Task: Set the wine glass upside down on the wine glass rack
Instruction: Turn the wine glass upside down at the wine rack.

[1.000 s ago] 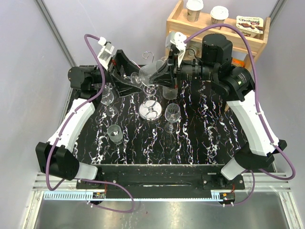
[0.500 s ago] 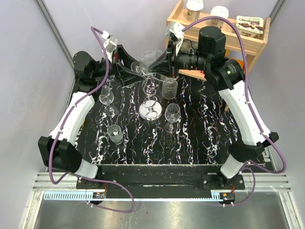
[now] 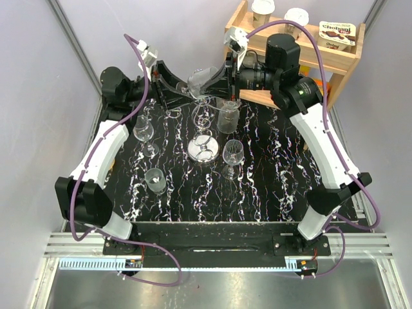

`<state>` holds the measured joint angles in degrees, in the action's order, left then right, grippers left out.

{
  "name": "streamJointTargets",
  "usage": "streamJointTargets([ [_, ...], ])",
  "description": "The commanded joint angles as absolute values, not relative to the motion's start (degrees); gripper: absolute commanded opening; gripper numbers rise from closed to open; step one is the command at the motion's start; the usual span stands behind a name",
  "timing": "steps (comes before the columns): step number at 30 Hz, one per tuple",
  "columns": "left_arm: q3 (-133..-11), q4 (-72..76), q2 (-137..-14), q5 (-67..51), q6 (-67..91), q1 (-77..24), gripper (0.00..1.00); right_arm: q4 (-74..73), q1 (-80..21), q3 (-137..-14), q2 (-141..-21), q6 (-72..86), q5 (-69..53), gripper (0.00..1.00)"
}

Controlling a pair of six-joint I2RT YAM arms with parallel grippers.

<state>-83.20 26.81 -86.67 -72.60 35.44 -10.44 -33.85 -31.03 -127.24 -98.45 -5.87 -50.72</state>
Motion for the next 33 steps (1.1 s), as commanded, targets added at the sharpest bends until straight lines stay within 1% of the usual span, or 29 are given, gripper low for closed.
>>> streamJointTargets([
  [1, -86.22, 32.43, -86.83, -74.97, 36.65, -9.93, 0.38, -28.39, -28.74, -124.9, -97.56, -5.62, -50.45, 0.0],
  [3, -86.66, 32.43, -87.36, -75.32, 36.74, -9.93, 0.23, -28.04, -28.39, -122.88, -97.21, -6.06, -50.01, 0.01],
  [4, -86.92, 32.17, -87.45, -75.32, 36.65, -9.93, 0.11, -27.95, -28.3, -121.74, -96.86, -6.41, -49.66, 0.04],
  [5, -86.92, 31.82, -87.45, -75.15, 36.13, -9.93, 0.03, -27.6, -28.21, -120.34, -96.59, -6.94, -49.31, 0.08],
  [6, -86.92, 31.03, -87.45, -74.97, 35.34, -9.84, 0.0, -27.25, -28.04, -119.19, -96.16, -7.2, -48.87, 0.1],
  [9, -87.8, 26.3, -87.36, -74.1, 30.87, -9.93, 0.0, -25.84, -27.42, -115.32, -95.19, -7.47, -48.16, 0.2],
  [14, -90.17, 16.72, -87.63, -72.6, 22.95, -9.93, 0.0, -24.61, -26.54, -111.19, -94.13, -8.43, -47.37, 0.33],
  [16, -91.05, 12.41, -87.71, -71.81, 19.97, -9.93, 0.0, -24.52, -26.46, -109.43, -93.43, -9.14, -46.76, 0.35],
  [18, -92.19, 8.1, -87.72, -70.93, 16.45, -10.02, 0.0, -23.73, -26.37, -107.68, -93.08, -9.58, -46.41, 0.33],
  [20, -92.9, 4.33, -87.54, -69.97, 13.11, -10.28, 0.0, -23.47, -26.37, -106.79, -92.99, -9.67, -46.41, 0.33],
  [25, -93.87, 0.09, -87.71, -68.21, 8.97, -10.81, 0.0, -23.12, -26.28, -104.16, -92.55, -9.84, -45.79, 0.47],
  [28, -94.39, -1.65, -87.71, -66.89, 7.39, -10.9, 0.0, -23.64, -26.37, -102.75, -90.88, -11.59, -42.73, 0.56],
  [33, -95.97, -8.34, -87.71, -65.04, 1.94, -10.99, 0.0, -28.11, -26.37, -102.83, -87.98, -16.6, -37.19, 0.63],
])
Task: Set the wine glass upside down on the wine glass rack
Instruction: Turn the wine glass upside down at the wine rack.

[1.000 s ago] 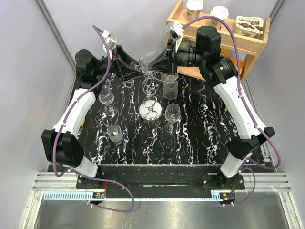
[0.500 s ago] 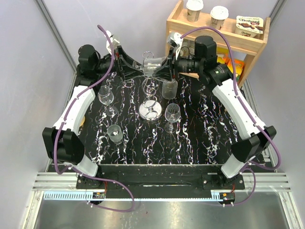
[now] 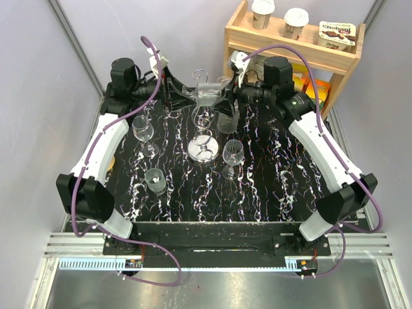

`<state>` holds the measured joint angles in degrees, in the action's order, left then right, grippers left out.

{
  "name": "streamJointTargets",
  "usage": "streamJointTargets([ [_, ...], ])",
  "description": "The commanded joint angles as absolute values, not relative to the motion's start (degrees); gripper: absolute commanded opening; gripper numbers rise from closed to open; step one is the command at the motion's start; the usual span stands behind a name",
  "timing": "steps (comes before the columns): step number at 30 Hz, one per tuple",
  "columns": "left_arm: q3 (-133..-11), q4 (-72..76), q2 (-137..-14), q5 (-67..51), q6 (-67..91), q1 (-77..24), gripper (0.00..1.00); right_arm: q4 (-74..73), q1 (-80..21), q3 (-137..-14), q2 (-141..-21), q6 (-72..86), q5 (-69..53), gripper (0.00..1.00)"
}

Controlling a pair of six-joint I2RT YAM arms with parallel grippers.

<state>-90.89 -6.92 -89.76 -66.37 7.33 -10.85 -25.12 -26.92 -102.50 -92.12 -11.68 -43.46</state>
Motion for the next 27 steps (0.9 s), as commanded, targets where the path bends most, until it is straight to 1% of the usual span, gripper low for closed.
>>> streamJointTargets([
  [1, -96.15, -8.96, -87.71, -64.95, 1.5, -10.9, 0.0, -28.99, -26.28, -103.09, -87.54, -17.48, -36.48, 0.68],
  [2, -96.67, -10.1, -87.71, -64.78, 0.8, -10.81, 0.0, -30.48, -26.37, -103.62, -87.28, -18.27, -35.6, 0.74],
  [3, -97.2, -10.98, -87.71, -64.78, 0.44, -10.98, 0.0, -31.89, -26.37, -104.15, -87.19, -19.5, -34.81, 0.82],
  [4, -97.9, -12.03, -87.98, -64.6, 0.44, -10.9, 0.0, -33.56, -26.37, -104.93, -87.1, -20.38, -34.28, 0.86],
  [5, -98.95, -13.09, -87.98, -64.25, 0.44, -10.99, 0.0, -34.97, -26.37, -105.72, -87.1, -21.35, -33.49, 0.87],
  [9, -103.0, -19.4, -89.03, -62.58, -3.94, -11.42, 0.0, -40.85, -28.03, -110.47, -87.36, -26.08, -29.02, 0.89],
  [12, -106.6, -25.73, -90.17, -60.3, -8.25, -12.39, 0.0, -46.04, -32.68, -115.21, -89.11, -33.55, -19.98, 0.94],
  [13, -107.13, -26.71, -90.44, -60.03, -8.7, -12.65, 0.0, -47.45, -34.17, -117.14, -89.9, -35.49, -17.25, 0.95],
  [16, -108.54, -29.61, -90.7, -58.54, -10.19, -13.44, 0.0, -50.79, -36.38, -122.67, -92.02, -38.05, -14.95, 0.97],
  [19, -109.07, -30.93, -90.7, -56.34, -11.42, -13.97, 0.0, -54.04, -39.54, -127.51, -94.39, -41.83, -8.98, 0.98],
  [23, -110.21, -33.92, -90.88, -54.32, -13.88, -15.11, 0.0, -59.22, -41.83, -135.16, -97.81, -44.81, -4.76, 0.99],
  [27, -110.65, -35.59, -90.62, -53.62, -14.94, -15.47, 0.0, -62.75, -44.21, -138.95, -100.98, -48.42, 1.48, 1.0],
])
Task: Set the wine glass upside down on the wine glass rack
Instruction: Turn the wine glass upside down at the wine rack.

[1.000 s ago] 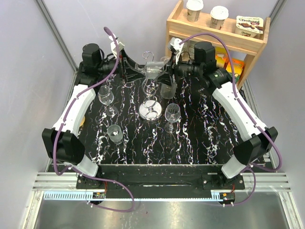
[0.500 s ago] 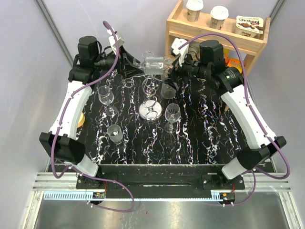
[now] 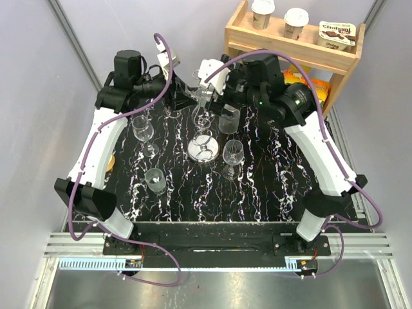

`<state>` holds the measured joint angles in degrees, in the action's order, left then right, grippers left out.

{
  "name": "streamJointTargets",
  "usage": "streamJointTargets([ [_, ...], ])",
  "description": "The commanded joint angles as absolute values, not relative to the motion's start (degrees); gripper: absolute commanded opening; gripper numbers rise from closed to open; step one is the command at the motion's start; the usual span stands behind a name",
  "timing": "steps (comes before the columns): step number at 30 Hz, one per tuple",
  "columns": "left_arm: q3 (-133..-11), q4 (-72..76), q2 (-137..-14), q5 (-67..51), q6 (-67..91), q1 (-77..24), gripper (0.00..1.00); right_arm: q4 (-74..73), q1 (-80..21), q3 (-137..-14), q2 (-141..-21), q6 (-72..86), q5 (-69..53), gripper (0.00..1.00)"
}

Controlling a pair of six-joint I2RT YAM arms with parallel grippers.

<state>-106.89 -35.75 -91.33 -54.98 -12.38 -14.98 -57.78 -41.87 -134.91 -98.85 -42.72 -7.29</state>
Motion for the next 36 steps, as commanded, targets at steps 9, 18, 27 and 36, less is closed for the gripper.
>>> streamJointTargets([
  [9, -110.56, -36.38, -89.21, -53.79, -15.38, -15.82, 0.0, -62.84, -45.44, -137.64, -102.3, -49.48, 3.6, 0.99],
  [18, -111.27, -37.0, -88.24, -54.49, -15.03, -17.4, 0.0, -61.79, -46.76, -137.11, -103.27, -50.27, 4.04, 0.99],
  [27, -112.06, -37.0, -86.93, -57.39, -13.18, -17.32, 0.0, -60.29, -46.93, -134.91, -103.36, -51.15, 5.62, 0.97],
  [36, -111.97, -36.74, -86.31, -59.32, -12.22, -17.4, 0.0, -58.98, -47.2, -134.12, -103.71, -51.68, 6.5, 0.93],
])
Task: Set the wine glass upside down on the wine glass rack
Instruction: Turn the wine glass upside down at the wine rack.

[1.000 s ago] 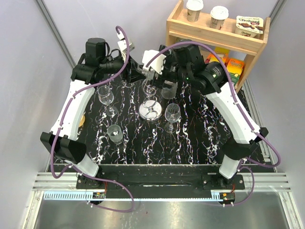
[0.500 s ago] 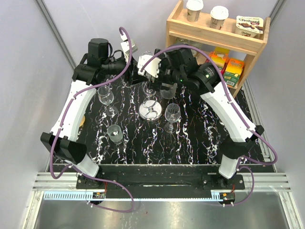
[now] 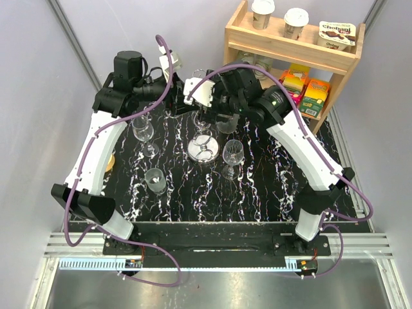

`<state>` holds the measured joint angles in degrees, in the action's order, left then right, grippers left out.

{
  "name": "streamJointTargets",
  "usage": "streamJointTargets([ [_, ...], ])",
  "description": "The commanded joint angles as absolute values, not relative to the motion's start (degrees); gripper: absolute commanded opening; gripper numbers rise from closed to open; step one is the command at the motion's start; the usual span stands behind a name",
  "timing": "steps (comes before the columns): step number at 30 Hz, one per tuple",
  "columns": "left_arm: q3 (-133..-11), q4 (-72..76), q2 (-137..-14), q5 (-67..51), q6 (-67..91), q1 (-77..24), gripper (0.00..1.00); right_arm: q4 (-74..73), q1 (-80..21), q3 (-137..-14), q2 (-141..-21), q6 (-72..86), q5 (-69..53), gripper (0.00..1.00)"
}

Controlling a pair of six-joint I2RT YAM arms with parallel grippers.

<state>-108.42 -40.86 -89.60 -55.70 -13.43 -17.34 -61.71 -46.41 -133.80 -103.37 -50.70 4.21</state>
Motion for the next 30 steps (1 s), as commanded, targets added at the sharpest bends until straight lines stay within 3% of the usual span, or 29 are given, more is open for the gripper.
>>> streamJointTargets([
  [1, -111.8, -36.74, -86.31, -59.41, -12.13, -17.32, 0.0, -58.97, -47.11, -134.21, -103.71, -51.68, 6.42, 0.91],
  [15, -111.8, -36.65, -86.22, -58.71, -11.95, -17.31, 0.03, -59.5, -47.11, -134.21, -102.75, -50.54, 6.42, 0.29],
  [17, -111.88, -36.56, -86.13, -58.8, -11.95, -17.32, 0.24, -59.59, -47.2, -134.21, -102.39, -50.01, 6.24, 0.19],
  [19, -112.23, -36.56, -86.04, -58.71, -11.95, -17.4, 0.38, -59.41, -47.2, -134.3, -102.13, -49.49, 6.06, 0.12],
  [24, -112.15, -34.37, -85.69, -57.75, -10.2, -17.31, 0.76, -59.33, -47.11, -134.21, -101.34, -48.08, 5.8, 0.05],
  [25, -112.15, -33.84, -85.61, -57.22, -9.67, -17.05, 0.89, -59.41, -47.2, -134.12, -101.16, -47.82, 5.97, 0.04],
  [26, -112.06, -33.05, -85.43, -57.39, -8.97, -16.79, 0.96, -59.41, -47.11, -133.95, -100.9, -47.55, 6.06, 0.03],
  [30, -112.24, -30.94, -85.17, -58.53, -6.33, -15.12, 0.99, -58.8, -47.11, -132.63, -99.85, -46.58, 6.59, 0.01],
])
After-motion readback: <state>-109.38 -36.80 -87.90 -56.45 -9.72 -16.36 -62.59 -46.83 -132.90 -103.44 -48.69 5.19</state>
